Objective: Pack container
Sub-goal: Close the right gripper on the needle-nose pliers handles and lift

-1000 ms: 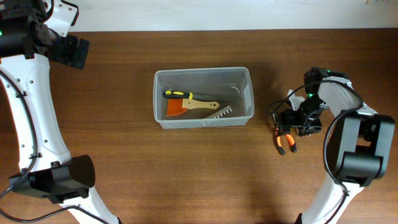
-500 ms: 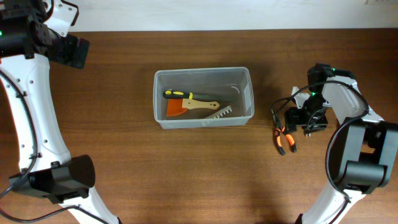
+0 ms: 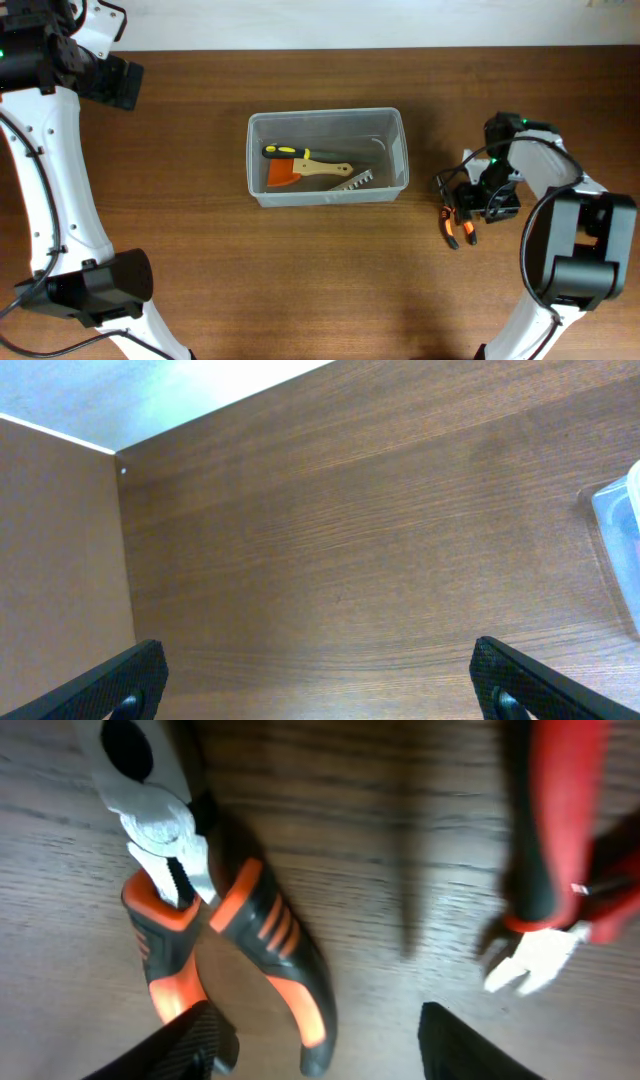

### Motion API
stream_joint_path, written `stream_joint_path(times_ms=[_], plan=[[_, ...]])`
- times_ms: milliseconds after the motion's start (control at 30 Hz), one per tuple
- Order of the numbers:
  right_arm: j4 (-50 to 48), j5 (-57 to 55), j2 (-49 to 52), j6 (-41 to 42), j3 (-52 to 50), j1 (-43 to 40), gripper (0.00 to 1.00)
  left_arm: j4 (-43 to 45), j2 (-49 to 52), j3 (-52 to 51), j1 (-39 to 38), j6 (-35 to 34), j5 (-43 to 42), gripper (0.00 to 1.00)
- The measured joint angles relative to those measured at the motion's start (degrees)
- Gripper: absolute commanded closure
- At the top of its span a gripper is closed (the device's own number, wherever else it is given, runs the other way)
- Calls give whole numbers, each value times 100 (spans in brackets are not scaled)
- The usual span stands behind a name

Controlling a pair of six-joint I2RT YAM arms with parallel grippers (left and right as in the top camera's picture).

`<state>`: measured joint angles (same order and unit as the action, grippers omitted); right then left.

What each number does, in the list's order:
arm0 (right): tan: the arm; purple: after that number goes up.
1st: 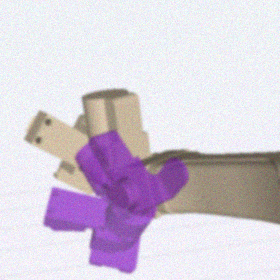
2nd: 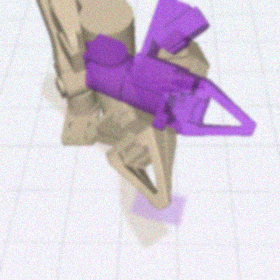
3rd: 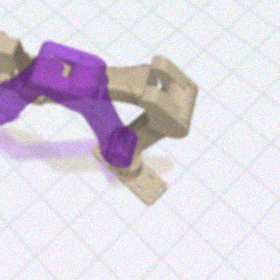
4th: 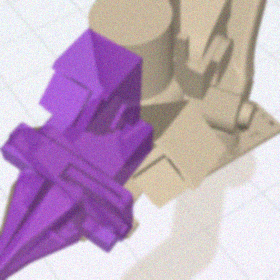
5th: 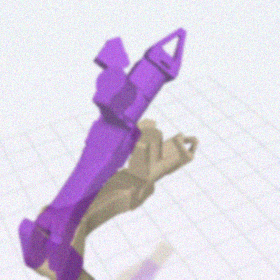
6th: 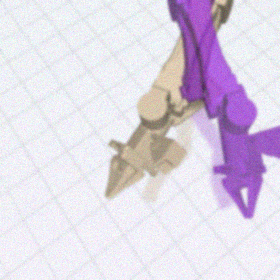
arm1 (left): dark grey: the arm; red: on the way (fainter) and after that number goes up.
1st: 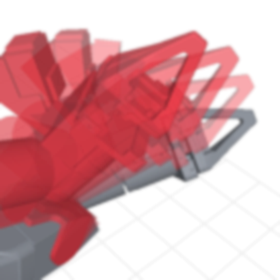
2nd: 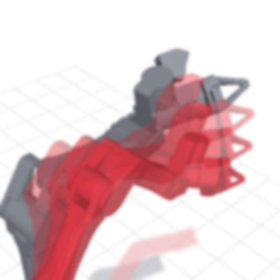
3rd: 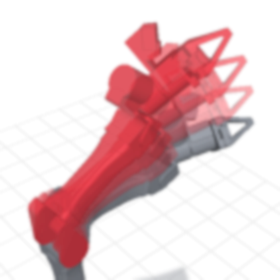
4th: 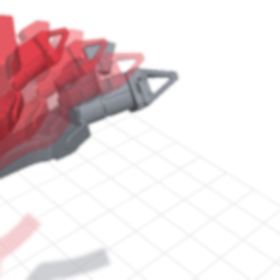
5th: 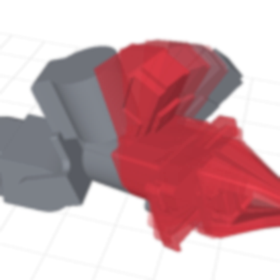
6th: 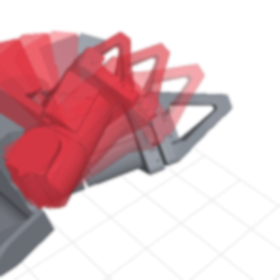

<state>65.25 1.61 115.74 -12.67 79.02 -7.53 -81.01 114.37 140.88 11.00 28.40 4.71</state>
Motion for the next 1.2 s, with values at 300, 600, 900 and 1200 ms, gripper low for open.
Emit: stream_joint_path(times_ms=[300, 600, 900, 1200], plan=[[-422, -31, 0, 138, -306, 9, 57, 0, 0, 0, 0, 0, 0, 1], [-557, -107, -74, 289, -431, 9, 70, 0, 0, 0, 0, 0, -2, 1], [-750, -293, -186, 586, -610, 13, 96, 0, 0, 0, 0, 0, 0, 1], [-605, -313, -203, 1012, -595, 13, 96, 0, 0, 0, 0, 0, -2, 1]])
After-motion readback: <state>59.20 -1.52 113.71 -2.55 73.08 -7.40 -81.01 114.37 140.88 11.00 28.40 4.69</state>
